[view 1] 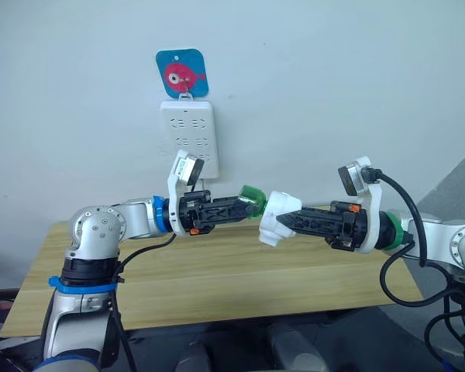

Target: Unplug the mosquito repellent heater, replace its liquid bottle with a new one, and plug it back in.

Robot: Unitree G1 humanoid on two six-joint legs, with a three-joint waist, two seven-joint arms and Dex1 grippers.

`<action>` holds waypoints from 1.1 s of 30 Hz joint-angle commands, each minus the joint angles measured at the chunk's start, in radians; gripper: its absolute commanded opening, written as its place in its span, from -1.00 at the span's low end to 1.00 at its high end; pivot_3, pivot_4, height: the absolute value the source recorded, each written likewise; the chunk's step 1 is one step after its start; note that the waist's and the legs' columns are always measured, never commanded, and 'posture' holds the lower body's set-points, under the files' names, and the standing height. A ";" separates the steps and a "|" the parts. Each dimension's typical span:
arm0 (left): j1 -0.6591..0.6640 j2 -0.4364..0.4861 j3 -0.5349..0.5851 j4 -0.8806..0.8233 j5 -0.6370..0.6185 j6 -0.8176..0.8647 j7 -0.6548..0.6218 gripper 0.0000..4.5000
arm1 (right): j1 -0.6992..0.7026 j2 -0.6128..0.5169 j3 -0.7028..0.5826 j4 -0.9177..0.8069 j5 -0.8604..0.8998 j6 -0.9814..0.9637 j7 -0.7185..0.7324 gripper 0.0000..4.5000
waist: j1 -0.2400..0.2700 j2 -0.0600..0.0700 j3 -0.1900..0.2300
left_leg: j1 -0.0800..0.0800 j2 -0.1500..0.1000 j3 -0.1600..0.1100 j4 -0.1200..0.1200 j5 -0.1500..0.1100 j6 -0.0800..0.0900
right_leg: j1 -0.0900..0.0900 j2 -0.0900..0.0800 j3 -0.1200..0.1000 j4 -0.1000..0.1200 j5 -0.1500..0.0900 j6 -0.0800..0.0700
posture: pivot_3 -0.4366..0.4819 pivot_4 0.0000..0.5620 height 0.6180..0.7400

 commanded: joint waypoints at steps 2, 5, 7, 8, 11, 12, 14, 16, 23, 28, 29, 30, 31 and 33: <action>-0.023 0.092 -0.021 -0.038 0.019 0.018 -0.098 0.86 | -0.037 -0.020 -0.044 -0.006 -0.097 -0.007 0.085 0.31 | 0.000 0.000 0.000 | 0.000 0.000 0.000 0.000 0.000 0.000 | 0.000 0.000 0.000 0.000 0.000 0.000 | -0.53 -0.80 0.41; -0.019 0.190 -0.096 -0.063 0.115 -0.042 -0.212 0.86 | -0.059 -0.062 -0.039 -0.016 -0.227 -0.001 0.197 0.31 | 0.000 0.000 0.000 | 0.000 0.000 0.000 0.000 0.000 0.000 | 0.000 0.000 0.000 0.000 0.000 0.000 | -0.53 -0.79 0.41; 0.000 0.284 -0.197 -0.110 0.253 -0.163 -0.326 0.86 | -0.081 -0.122 -0.005 -0.050 -0.380 -0.030 0.327 0.31 | 0.000 0.000 0.000 | 0.000 0.000 0.000 -0.001 0.000 0.000 | -0.001 0.000 0.000 0.000 0.000 0.000 | -0.53 -0.79 0.41; 0.007 0.322 -0.245 -0.126 0.326 -0.237 -0.379 0.86 | -0.094 -0.155 0.020 -0.070 -0.467 -0.057 0.400 0.31 | 0.001 0.001 0.000 | 0.000 0.000 0.000 -0.001 0.000 0.000 | -0.001 0.000 0.000 0.000 0.000 0.000 | -0.54 -0.79 0.41; 0.001 0.343 -0.301 -0.119 0.427 -0.352 -0.435 0.86 | -0.119 -0.240 0.112 -0.127 -0.726 -0.188 0.601 0.31 | 0.001 0.001 0.000 | 0.001 0.000 0.001 -0.002 0.000 0.000 | -0.001 0.000 0.000 -0.001 0.000 0.000 | -0.54 -0.78 0.41; -0.008 0.334 -0.301 -0.111 0.433 -0.358 -0.439 0.86 | -0.123 -0.262 0.143 -0.141 -0.808 -0.240 0.658 0.31 | 0.001 0.001 0.000 | 0.001 0.000 0.001 -0.002 0.000 0.000 | -0.002 0.000 0.000 -0.001 0.000 -0.001 | -0.54 -0.78 0.41; -0.026 0.314 -0.304 -0.098 0.452 -0.373 -0.442 0.86 | -0.134 -0.302 0.215 -0.162 -0.990 -0.374 0.770 0.31 | 0.000 0.001 0.000 | 0.000 0.001 0.001 -0.002 0.000 0.000 | -0.002 0.000 0.000 -0.001 0.000 -0.001 | -0.54 -0.78 0.41; -0.041 0.297 -0.312 -0.091 0.469 -0.383 -0.448 0.86 | -0.145 -0.316 0.271 -0.162 -1.141 -0.502 0.850 0.31 | 0.000 0.001 0.000 | 0.000 0.000 0.001 -0.002 0.000 0.000 | -0.002 -0.001 0.000 -0.001 0.000 -0.001 | -0.55 -0.77 0.41; -0.086 0.254 -0.368 -0.105 0.524 -0.398 -0.479 0.86 | -0.183 -0.259 0.333 -0.129 -1.404 -0.750 0.978 0.31 | -0.004 0.001 0.000 | -0.001 0.000 0.001 -0.001 0.000 0.000 | -0.003 -0.001 0.000 0.000 0.000 -0.001 | -0.56 -0.77 0.41; -0.104 0.210 -0.404 -0.085 0.563 -0.403 -0.469 0.86 | -0.205 -0.204 0.344 -0.106 -1.502 -0.848 1.009 0.31 | -0.005 0.001 0.000 | -0.001 0.000 0.001 0.000 0.000 0.000 | -0.003 -0.001 0.000 0.000 0.000 -0.001 | -0.58 -0.75 0.41; -0.110 0.194 -0.404 -0.075 0.562 -0.393 -0.462 0.86 | -0.211 -0.194 0.349 -0.098 -1.527 -0.878 1.018 0.31 | -0.005 0.001 0.000 | -0.001 0.000 0.001 0.000 0.000 0.000 | -0.002 -0.001 0.000 0.000 0.000 -0.001 | -0.58 -0.75 0.41; -0.116 0.184 -0.407 -0.068 0.562 -0.385 -0.463 0.86 | -0.215 -0.185 0.351 -0.092 -1.543 -0.898 1.026 0.31 | -0.006 0.001 0.000 | -0.001 0.000 0.001 0.000 0.000 0.000 | -0.002 -0.001 0.000 0.000 0.000 -0.001 | -0.58 -0.74 0.41; -0.120 0.178 -0.409 -0.063 0.563 -0.379 -0.467 0.86 | -0.217 -0.177 0.351 -0.086 -1.556 -0.913 1.033 0.31 | -0.006 0.001 0.000 | -0.001 0.000 0.001 0.000 0.000 0.000 | -0.002 -0.001 0.000 0.001 0.000 0.000 | -0.58 -0.74 0.41; -0.130 0.165 -0.418 -0.048 0.565 -0.364 -0.475 0.86 | -0.227 -0.160 0.353 -0.073 -1.582 -0.948 1.042 0.31 | -0.007 0.001 0.000 | -0.001 0.000 0.000 0.000 0.000 0.000 | -0.002 -0.001 -0.001 0.001 0.000 -0.001 | -0.58 -0.74 0.41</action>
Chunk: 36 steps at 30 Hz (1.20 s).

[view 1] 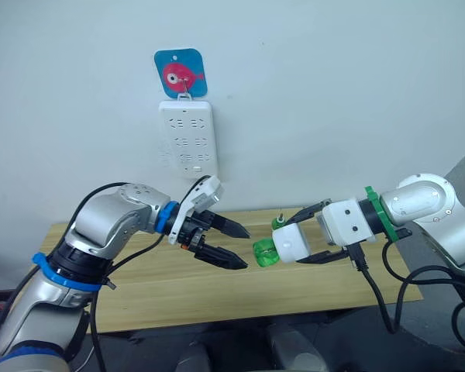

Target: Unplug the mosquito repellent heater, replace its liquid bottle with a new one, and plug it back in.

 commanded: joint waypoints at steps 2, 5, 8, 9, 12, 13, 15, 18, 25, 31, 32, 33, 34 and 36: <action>-0.039 -0.016 -0.016 0.025 0.021 0.007 -0.015 0.86 | -0.048 0.039 -0.004 0.020 -0.056 -0.084 0.025 0.31 | -0.001 0.000 0.000 | 0.000 0.000 0.000 0.000 0.000 0.000 | 0.000 0.000 0.000 0.000 0.000 0.000 | -0.59 -0.73 0.41; -0.050 -0.043 -0.026 0.044 0.026 0.010 -0.017 0.86 | -0.090 0.071 0.001 0.040 -0.074 -0.095 0.042 0.31 | -0.005 0.000 0.000 | 0.001 0.000 0.000 0.000 0.000 0.000 | 0.001 0.000 0.000 0.000 0.000 0.000 | -0.59 -0.73 0.41; -0.061 -0.060 -0.040 0.055 0.030 0.011 -0.037 0.86 | -0.116 0.094 0.003 0.042 -0.080 -0.095 0.058 0.31 | -0.010 0.000 0.000 | 0.000 0.000 -0.001 0.000 0.000 0.000 | 0.001 0.000 -0.001 0.001 0.000 0.000 | -0.60 -0.72 0.41; -0.064 -0.066 -0.049 0.061 0.034 0.010 -0.044 0.86 | -0.126 0.103 0.005 0.042 -0.083 -0.097 0.060 0.31 | -0.011 0.000 0.000 | 0.000 0.000 -0.002 0.000 0.000 0.000 | 0.001 0.000 -0.001 0.001 0.000 0.000 | -0.60 -0.72 0.41; -0.072 -0.084 -0.056 0.077 0.034 0.012 -0.053 0.86 | -0.141 0.118 0.005 0.038 -0.085 -0.093 0.065 0.31 | -0.014 0.000 0.000 | 0.000 0.000 -0.002 0.000 0.000 0.000 | 0.001 0.000 -0.002 0.001 0.000 0.000 | -0.60 -0.72 0.41; -0.076 -0.088 -0.056 0.082 0.035 0.014 -0.057 0.86 | -0.143 0.120 0.005 0.035 -0.085 -0.090 0.067 0.31 | -0.014 0.000 0.000 | 0.001 0.000 -0.003 0.000 0.000 0.000 | 0.002 0.000 -0.002 0.001 0.000 0.000 | -0.61 -0.72 0.41; -0.082 -0.089 -0.062 0.090 0.040 0.013 -0.072 0.86 | -0.144 0.124 0.005 0.029 -0.083 -0.084 0.071 0.31 | -0.018 0.000 0.000 | 0.001 0.000 -0.003 0.001 0.000 0.000 | 0.002 0.000 -0.002 0.001 0.000 0.000 | -0.61 -0.72 0.41; -0.084 -0.085 -0.068 0.094 0.040 0.017 -0.091 0.69 | -0.142 0.128 0.002 0.023 -0.083 -0.078 0.077 0.31 | -0.021 0.000 0.000 | 0.001 0.000 -0.003 0.000 0.000 0.000 | 0.002 0.000 -0.002 0.001 0.000 0.000 | -0.61 -0.72 0.41; -0.079 -0.081 -0.072 0.093 0.045 0.028 -0.112 0.02 | -0.140 0.135 0.000 0.012 -0.071 -0.081 0.092 0.31 | -0.023 0.000 0.000 | 0.001 0.000 -0.003 0.000 0.000 0.000 | 0.002 0.000 -0.002 0.001 0.000 0.000 | -0.62 -0.72 0.41; -0.067 -0.081 -0.073 0.085 0.050 0.025 -0.118 0.02 | -0.127 0.123 0.002 -0.011 -0.063 -0.073 0.112 0.31 | -0.023 0.000 0.000 | 0.001 0.000 -0.004 0.000 0.000 0.000 | 0.002 0.000 -0.003 0.001 0.000 -0.001 | -0.62 -0.73 0.41; -0.064 -0.080 -0.074 0.083 0.050 0.024 -0.119 0.02 | -0.122 0.119 0.001 -0.015 -0.054 -0.073 0.121 0.31 | -0.023 0.000 0.000 | 0.001 0.000 -0.004 0.000 0.000 0.000 | 0.002 0.000 -0.003 0.001 0.000 -0.001 | -0.62 -0.73 0.41; -0.062 -0.080 -0.073 0.082 0.050 0.024 -0.119 0.02 | -0.117 0.118 0.000 -0.016 -0.051 -0.079 0.123 0.31 | -0.023 0.000 0.000 | 0.001 0.000 -0.004 0.000 0.000 0.000 | 0.002 0.000 -0.003 0.001 0.000 -0.001 | -0.62 -0.73 0.41; -0.059 -0.080 -0.073 0.080 0.049 0.024 -0.119 0.02 | -0.110 0.116 -0.003 -0.016 -0.051 -0.088 0.123 0.47 | -0.023 0.000 0.000 | 0.001 0.000 -0.004 0.000 0.000 0.000 | 0.002 0.000 -0.003 0.001 0.000 -0.001 | -0.63 -0.74 0.41; -0.053 -0.079 -0.071 0.076 0.048 0.023 -0.119 0.02 | -0.096 0.110 -0.006 -0.002 -0.074 -0.143 0.121 0.74 | -0.023 0.000 0.000 | 0.001 0.000 -0.004 0.001 0.000 0.000 | 0.002 0.000 -0.003 0.001 0.000 -0.001 | -0.63 -0.74 0.41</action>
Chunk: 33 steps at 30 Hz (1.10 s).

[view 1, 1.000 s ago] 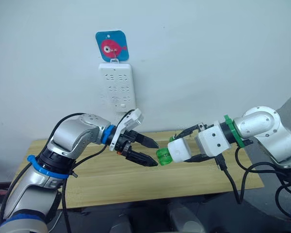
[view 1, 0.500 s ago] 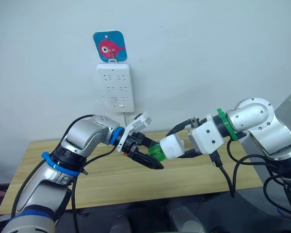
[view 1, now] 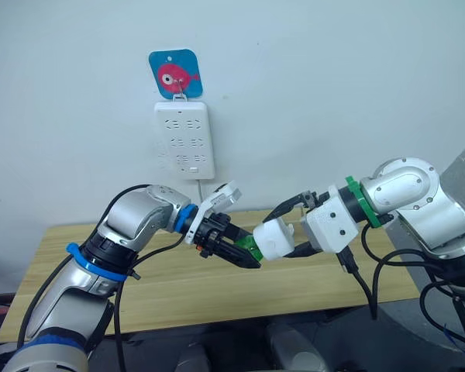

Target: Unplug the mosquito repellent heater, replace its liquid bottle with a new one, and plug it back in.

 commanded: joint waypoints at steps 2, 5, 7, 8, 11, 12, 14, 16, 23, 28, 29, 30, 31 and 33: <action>0.009 0.004 0.005 -0.027 -0.004 -0.010 -0.017 0.02 | 0.021 -0.020 -0.032 0.014 -0.043 -0.147 0.006 1.00 | 0.000 0.000 0.000 | 0.000 0.000 0.000 0.000 0.000 0.000 | 0.000 0.000 0.000 0.000 0.000 0.000 | -0.63 -0.74 0.41; 0.037 -0.008 0.028 -0.029 -0.001 -0.030 0.009 0.02 | 0.049 -0.040 -0.061 0.066 -0.065 -0.236 -0.004 1.00 | -0.001 0.000 0.000 | 0.000 0.000 0.000 0.000 0.000 0.000 | 0.000 0.000 0.000 0.000 0.000 0.000 | -0.64 -0.73 0.41; 0.060 -0.019 0.048 -0.031 0.000 -0.048 0.038 0.02 | 0.083 -0.071 -0.091 0.095 -0.069 -0.273 -0.008 1.00 | 0.000 0.000 0.000 | 0.001 0.000 0.000 0.000 0.000 0.000 | 0.001 0.000 0.000 0.000 0.000 0.000 | -0.64 -0.73 0.41; 0.080 -0.023 0.061 -0.037 -0.002 -0.061 0.054 0.02 | 0.110 -0.092 -0.116 0.111 -0.075 -0.285 -0.019 1.00 | 0.001 0.000 0.000 | 0.001 0.000 0.000 0.000 0.000 0.000 | 0.001 0.000 0.000 0.000 0.000 0.000 | -0.64 -0.72 0.41; 0.154 -0.024 0.093 -0.077 -0.011 -0.088 0.097 0.02 | 0.200 -0.140 -0.202 0.145 -0.093 -0.291 -0.082 1.00 | 0.001 0.000 0.000 | 0.001 -0.001 0.000 0.000 0.000 0.000 | 0.001 -0.001 0.000 0.000 0.000 -0.001 | -0.63 -0.70 0.41; 0.183 -0.035 0.108 -0.090 -0.010 -0.106 0.122 0.02 | 0.232 -0.153 -0.231 0.154 -0.101 -0.284 -0.110 1.00 | 0.001 0.000 0.000 | 0.001 -0.001 0.001 0.000 0.000 0.000 | 0.001 -0.001 0.000 0.000 0.000 -0.001 | -0.63 -0.70 0.41; 0.224 -0.055 0.137 -0.110 -0.018 -0.119 0.166 0.02 | 0.285 -0.168 -0.273 0.147 -0.103 -0.249 -0.152 1.00 | 0.002 0.000 0.000 | 0.002 -0.001 0.001 0.000 0.000 0.000 | 0.002 -0.001 0.001 0.000 0.000 -0.001 | -0.63 -0.69 0.41; 0.271 -0.122 0.194 -0.120 -0.024 -0.158 0.265 0.02 | 0.401 -0.154 -0.364 0.069 -0.032 -0.053 -0.234 1.00 | 0.002 0.000 0.000 | 0.004 -0.001 0.001 0.000 0.000 0.000 | 0.003 -0.001 0.001 0.000 0.000 0.000 | -0.63 -0.68 0.41; 0.368 -0.350 0.266 -0.102 0.089 -0.408 0.550 0.02 | 0.629 0.065 -0.558 -0.360 0.349 0.680 -0.621 1.00 | 0.006 0.000 -0.001 | 0.006 -0.001 0.002 0.000 0.000 0.000 | 0.006 0.000 0.003 0.001 0.000 0.000 | -0.71 -0.61 0.41; 0.412 -0.434 0.239 -0.065 0.217 -0.638 0.636 0.02 | 0.618 0.319 -0.663 -0.494 0.608 0.964 -0.945 1.00 | -0.001 0.001 -0.001 | 0.007 0.000 0.004 -0.001 0.000 0.000 | 0.006 0.001 0.005 0.000 0.000 0.000 | -0.75 -0.59 0.41; 0.418 -0.443 0.234 -0.054 0.244 -0.688 0.647 0.02 | 0.607 0.372 -0.679 -0.507 0.664 0.996 -1.014 1.00 | -0.002 0.001 -0.001 | 0.007 0.000 0.004 -0.001 0.000 0.000 | 0.005 0.001 0.005 0.000 0.000 0.000 | -0.75 -0.59 0.41; 0.423 -0.455 0.234 -0.044 0.261 -0.728 0.659 0.02 | 0.590 0.413 -0.686 -0.516 0.703 1.022 -1.078 1.00 | -0.002 0.001 -0.001 | 0.007 0.000 0.005 -0.001 0.000 0.000 | 0.005 0.001 0.005 0.000 0.000 0.000 | -0.75 -0.59 0.41; 0.424 -0.468 0.237 -0.031 0.276 -0.763 0.676 0.02 | 0.573 0.453 -0.692 -0.519 0.742 1.040 -1.141 1.00 | -0.003 0.001 -0.001 | 0.006 0.000 0.005 -0.001 0.000 0.000 | 0.005 0.001 0.005 0.000 0.000 0.000 | -0.76 -0.58 0.41; 0.422 -0.489 0.240 -0.005 0.308 -0.842 0.697 0.02 | 0.534 0.519 -0.690 -0.517 0.800 1.072 -1.262 1.00 | -0.004 0.001 -0.001 | 0.006 0.000 0.005 -0.001 0.000 0.000 | 0.004 0.001 0.006 0.000 0.000 0.000 | -0.75 -0.58 0.41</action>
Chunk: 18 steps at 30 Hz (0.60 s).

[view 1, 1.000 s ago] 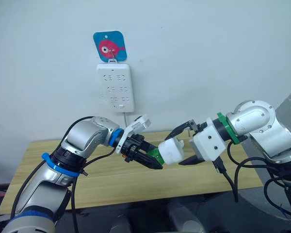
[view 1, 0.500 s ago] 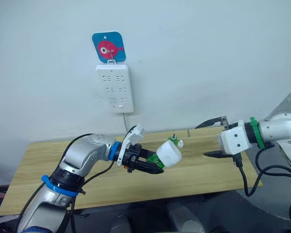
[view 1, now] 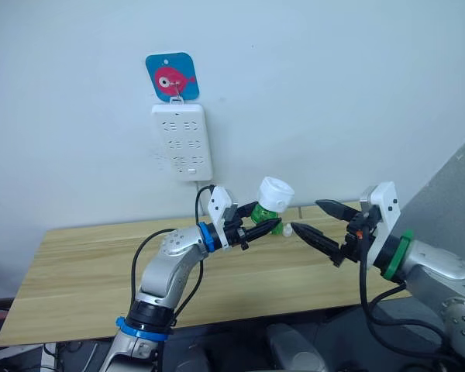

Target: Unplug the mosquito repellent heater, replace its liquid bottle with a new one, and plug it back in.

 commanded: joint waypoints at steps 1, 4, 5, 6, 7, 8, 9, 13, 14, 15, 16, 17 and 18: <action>-0.015 -0.036 0.006 0.009 0.044 -0.140 0.044 0.02 | -0.064 0.069 -0.018 -0.048 0.128 0.047 -0.193 1.00 | -0.001 0.000 0.000 | 0.000 0.000 0.000 0.000 0.000 0.000 | 0.000 0.000 0.000 0.000 0.000 0.000 | -0.75 -0.58 0.41; -0.017 -0.056 0.001 0.030 0.070 -0.219 0.057 0.02 | -0.115 0.152 0.018 -0.005 0.207 0.056 -0.340 1.00 | -0.002 0.000 0.000 | -0.002 0.000 0.000 0.000 0.000 0.000 | -0.002 0.000 0.000 -0.001 0.000 0.000 | -0.74 -0.59 0.41; -0.017 -0.057 -0.004 0.036 0.079 -0.241 0.055 0.02 | -0.126 0.168 0.025 0.008 0.231 0.055 -0.378 1.00 | -0.003 0.000 0.000 | -0.003 0.000 0.000 -0.001 0.000 0.000 | -0.002 0.000 0.000 -0.001 0.000 0.000 | -0.73 -0.59 0.41; -0.015 -0.062 -0.002 0.040 0.079 -0.247 0.062 0.02 | -0.137 0.173 0.032 0.018 0.247 0.055 -0.404 1.00 | -0.005 0.000 0.000 | -0.003 0.000 0.000 -0.001 0.000 0.000 | -0.003 0.000 0.000 -0.001 0.000 0.000 | -0.73 -0.59 0.41; -0.013 -0.066 0.000 0.042 0.078 -0.249 0.068 0.02 | -0.146 0.173 0.039 0.026 0.261 0.052 -0.426 1.00 | -0.005 0.000 0.000 | -0.004 0.000 0.000 -0.001 0.000 0.000 | -0.003 0.000 0.000 -0.001 0.000 0.000 | -0.73 -0.59 0.41; -0.013 -0.065 -0.001 0.043 0.079 -0.257 0.067 0.02 | -0.157 0.177 0.046 0.038 0.275 0.045 -0.450 1.00 | -0.004 0.000 0.000 | -0.004 0.000 0.000 -0.001 0.000 0.000 | -0.003 0.000 0.000 -0.001 0.000 0.000 | -0.73 -0.59 0.41; -0.012 -0.066 0.000 0.044 0.079 -0.263 0.070 0.02 | -0.168 0.179 0.055 0.052 0.288 0.035 -0.470 1.00 | -0.005 0.001 0.000 | -0.005 0.000 0.000 -0.001 0.000 0.000 | -0.004 0.000 0.000 -0.001 0.000 0.000 | -0.71 -0.61 0.41; -0.010 -0.066 0.004 0.036 0.077 -0.272 0.080 0.02 | -0.220 0.201 0.105 0.114 0.270 0.003 -0.529 1.00 | -0.008 0.001 0.000 | -0.005 0.000 0.000 -0.001 0.000 0.000 | -0.004 0.000 0.000 -0.001 0.000 0.000 | -0.69 -0.61 0.41; -0.009 -0.067 0.006 0.035 0.075 -0.269 0.084 0.02 | -0.232 0.206 0.120 0.125 0.262 -0.005 -0.541 1.00 | -0.008 0.001 0.000 | -0.005 0.000 0.000 -0.001 0.000 0.000 | -0.004 0.000 0.000 -0.001 0.000 0.000 | -0.69 -0.61 0.41; -0.009 -0.067 0.007 0.034 0.077 -0.270 0.089 0.02 | -0.240 0.209 0.131 0.133 0.260 -0.012 -0.550 1.00 | -0.008 0.001 0.000 | -0.005 0.000 -0.001 -0.001 0.000 0.000 | -0.004 0.000 -0.001 -0.001 0.000 0.000 | -0.69 -0.62 0.41; -0.010 -0.067 0.007 0.033 0.077 -0.273 0.092 0.02 | -0.247 0.213 0.143 0.139 0.258 -0.020 -0.560 1.00 | -0.008 0.001 0.000 | -0.005 0.000 0.000 -0.001 0.000 0.000 | -0.004 0.000 -0.001 -0.001 0.000 0.000 | -0.69 -0.62 0.41; -0.010 -0.066 0.007 0.032 0.076 -0.272 0.095 0.02 | -0.253 0.220 0.153 0.146 0.253 -0.030 -0.568 1.00 | -0.008 0.001 0.000 | -0.005 0.000 -0.001 -0.001 0.000 0.000 | -0.004 0.000 -0.001 -0.001 0.000 0.000 | -0.68 -0.62 0.41; -0.011 -0.065 0.007 0.031 0.075 -0.274 0.097 0.02 | -0.258 0.225 0.163 0.152 0.247 -0.039 -0.574 1.00 | -0.008 0.001 0.000 | -0.005 0.000 -0.001 -0.001 0.000 0.000 | -0.004 0.000 -0.001 -0.002 0.000 0.000 | -0.68 -0.62 0.41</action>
